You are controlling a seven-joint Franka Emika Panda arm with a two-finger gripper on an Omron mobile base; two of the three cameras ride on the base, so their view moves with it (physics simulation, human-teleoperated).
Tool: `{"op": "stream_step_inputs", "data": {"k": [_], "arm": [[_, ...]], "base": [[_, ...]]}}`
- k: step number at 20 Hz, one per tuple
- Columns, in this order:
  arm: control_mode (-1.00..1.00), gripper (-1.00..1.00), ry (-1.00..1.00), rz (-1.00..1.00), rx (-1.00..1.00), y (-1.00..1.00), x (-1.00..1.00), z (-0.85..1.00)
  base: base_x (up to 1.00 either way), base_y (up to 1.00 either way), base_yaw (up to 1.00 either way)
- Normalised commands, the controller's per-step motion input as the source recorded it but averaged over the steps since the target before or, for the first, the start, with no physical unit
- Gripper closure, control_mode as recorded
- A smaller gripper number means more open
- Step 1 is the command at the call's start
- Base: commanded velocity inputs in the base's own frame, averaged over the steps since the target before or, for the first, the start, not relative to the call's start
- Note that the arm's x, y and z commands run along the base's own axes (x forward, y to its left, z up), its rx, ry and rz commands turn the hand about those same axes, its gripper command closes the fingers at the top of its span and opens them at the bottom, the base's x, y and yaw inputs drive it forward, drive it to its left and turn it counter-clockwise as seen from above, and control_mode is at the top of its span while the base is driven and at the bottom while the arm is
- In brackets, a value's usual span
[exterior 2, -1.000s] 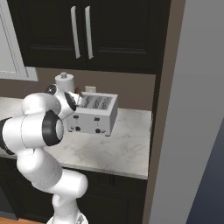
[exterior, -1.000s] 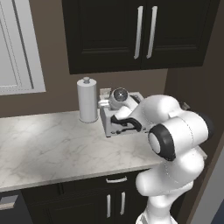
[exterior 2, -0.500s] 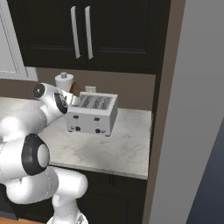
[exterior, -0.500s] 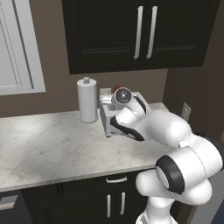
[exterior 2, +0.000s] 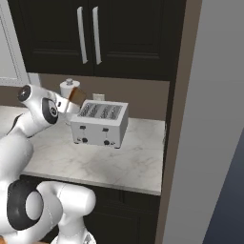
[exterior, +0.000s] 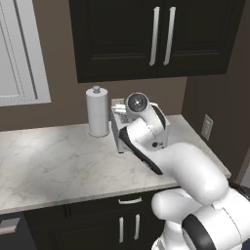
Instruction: Start the toaster. Once the lever pops up, take the bread to the plate on the dining counter.
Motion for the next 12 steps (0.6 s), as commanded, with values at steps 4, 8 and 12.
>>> {"op": "stream_step_inputs", "data": {"k": [4,8,12], "arm": [[-1.00,1.00,0.11,-0.06,0.00,0.07,-0.65,0.22],[-1.00,1.00,0.10,-0.06,0.00,0.11,-0.71,0.26],[-1.00,1.00,0.04,-0.04,0.00,0.08,-0.83,0.12]], "base": [[0.00,0.00,0.00],[0.00,0.00,0.00],[0.00,0.00,0.00]]}}
